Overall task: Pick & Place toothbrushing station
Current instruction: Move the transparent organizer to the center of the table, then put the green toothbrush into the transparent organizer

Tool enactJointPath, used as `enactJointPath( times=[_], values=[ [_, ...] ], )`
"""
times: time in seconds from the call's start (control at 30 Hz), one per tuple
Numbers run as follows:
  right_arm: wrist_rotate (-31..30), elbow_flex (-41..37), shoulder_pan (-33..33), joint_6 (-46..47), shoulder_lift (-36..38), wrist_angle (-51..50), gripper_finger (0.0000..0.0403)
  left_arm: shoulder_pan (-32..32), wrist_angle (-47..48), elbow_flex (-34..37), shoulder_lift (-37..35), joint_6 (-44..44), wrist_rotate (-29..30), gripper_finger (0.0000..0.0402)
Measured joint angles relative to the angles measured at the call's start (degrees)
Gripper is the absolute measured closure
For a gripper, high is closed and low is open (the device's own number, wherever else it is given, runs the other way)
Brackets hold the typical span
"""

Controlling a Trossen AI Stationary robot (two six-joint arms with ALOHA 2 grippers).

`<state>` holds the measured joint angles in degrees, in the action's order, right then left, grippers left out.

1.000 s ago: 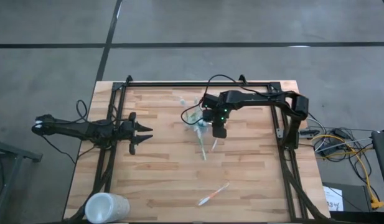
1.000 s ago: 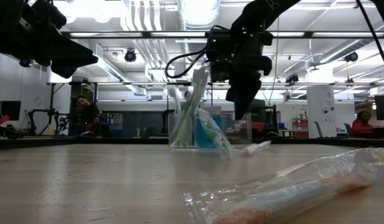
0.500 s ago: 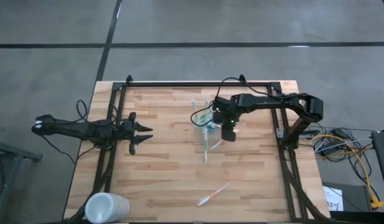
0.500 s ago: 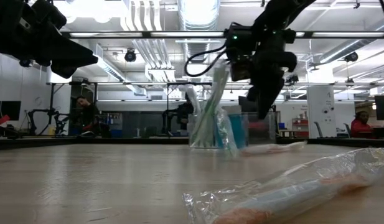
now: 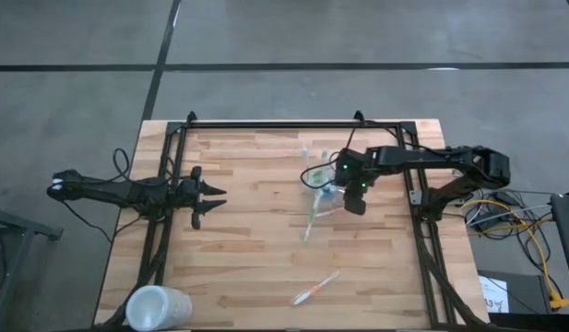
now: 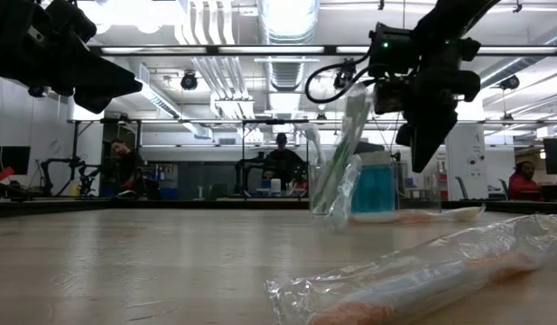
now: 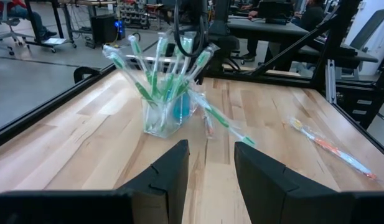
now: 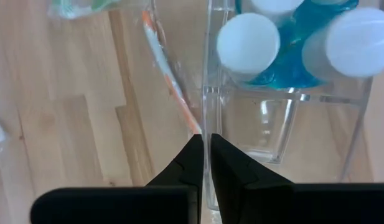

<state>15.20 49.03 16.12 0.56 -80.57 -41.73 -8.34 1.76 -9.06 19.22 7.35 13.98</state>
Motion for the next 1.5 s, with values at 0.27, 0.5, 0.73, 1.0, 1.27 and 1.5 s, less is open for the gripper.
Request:
enactJointPath(
  times=[0.27, 0.5, 0.73, 1.0, 1.27, 1.5],
  values=[
    [0.13, -0.46, 0.0, 1.2, 1.66, 1.64, 0.0385, 0.02, -0.01, -0.01, -0.01, -0.02, 0.0, 0.0266],
    [0.29, -0.46, -0.95, 0.2, 0.65, 1.73, 0.0385, 0.0, 0.0, 0.0, 0.0, -0.02, 0.0, 0.0266],
    [0.29, -0.28, -2.01, -0.53, -0.55, 1.88, 0.0385, 0.0, 0.02, 0.0, 0.0, -0.04, 0.0, 0.0266],
    [0.05, -0.3, -2.01, 1.18, -0.51, 1.86, 0.0362, 0.02, 0.39, 0.0, 0.0, -0.02, 0.0, 0.0266],
    [0.0, -0.33, -2.01, 3.5, -0.53, 1.98, 0.0275, 0.0, 0.39, 0.0, -0.02, -0.02, 0.02, 0.0266],
    [0.28, -0.33, -2.01, 4.46, -0.53, 2.05, 0.0223, 0.01, 0.4, -0.02, 0.0, 0.07, 0.0, 0.0266]
  ],
)
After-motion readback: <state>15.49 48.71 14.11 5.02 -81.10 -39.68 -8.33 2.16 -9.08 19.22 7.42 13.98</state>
